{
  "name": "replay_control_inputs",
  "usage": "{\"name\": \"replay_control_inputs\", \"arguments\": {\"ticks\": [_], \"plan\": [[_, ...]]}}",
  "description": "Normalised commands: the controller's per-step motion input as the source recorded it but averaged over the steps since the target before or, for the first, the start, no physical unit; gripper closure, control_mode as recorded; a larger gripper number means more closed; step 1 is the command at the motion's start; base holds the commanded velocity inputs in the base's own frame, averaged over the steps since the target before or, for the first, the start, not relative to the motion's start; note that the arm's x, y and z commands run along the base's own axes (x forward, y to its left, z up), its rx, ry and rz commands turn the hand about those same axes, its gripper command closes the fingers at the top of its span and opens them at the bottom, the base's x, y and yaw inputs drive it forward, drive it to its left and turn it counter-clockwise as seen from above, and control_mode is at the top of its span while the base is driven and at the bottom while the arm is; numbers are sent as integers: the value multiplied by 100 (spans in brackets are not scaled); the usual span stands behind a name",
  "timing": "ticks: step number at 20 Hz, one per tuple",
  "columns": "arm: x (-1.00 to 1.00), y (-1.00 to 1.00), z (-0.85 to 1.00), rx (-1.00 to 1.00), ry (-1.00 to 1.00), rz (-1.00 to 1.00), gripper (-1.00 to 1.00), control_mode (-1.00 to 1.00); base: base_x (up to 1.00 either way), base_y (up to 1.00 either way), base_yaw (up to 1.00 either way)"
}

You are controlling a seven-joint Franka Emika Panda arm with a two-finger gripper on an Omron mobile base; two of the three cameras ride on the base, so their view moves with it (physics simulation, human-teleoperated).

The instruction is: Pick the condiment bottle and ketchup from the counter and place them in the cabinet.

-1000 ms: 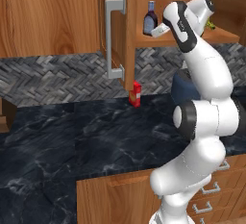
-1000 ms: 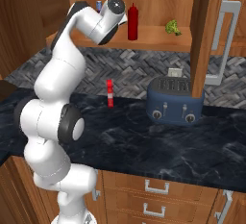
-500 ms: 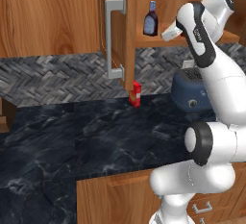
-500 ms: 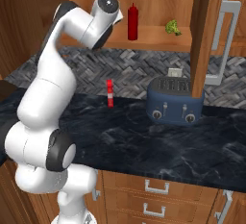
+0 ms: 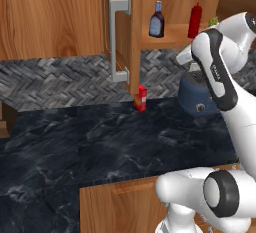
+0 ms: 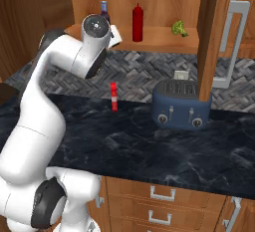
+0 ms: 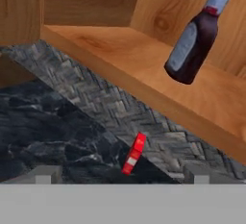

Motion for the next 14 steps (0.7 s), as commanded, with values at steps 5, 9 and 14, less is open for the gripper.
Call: {"name": "replay_control_inputs", "arguments": {"ticks": [5, 9, 14], "plan": [[-33, 0, -97, 0, 17, -21, -100, -100, 0, 0, 0], [-10, 0, -100, 0, 16, -18, -100, -100, 0, 0, 0], [0, -7, -100, 0, 9, -8, -100, -100, 0, 0, 0]]}}
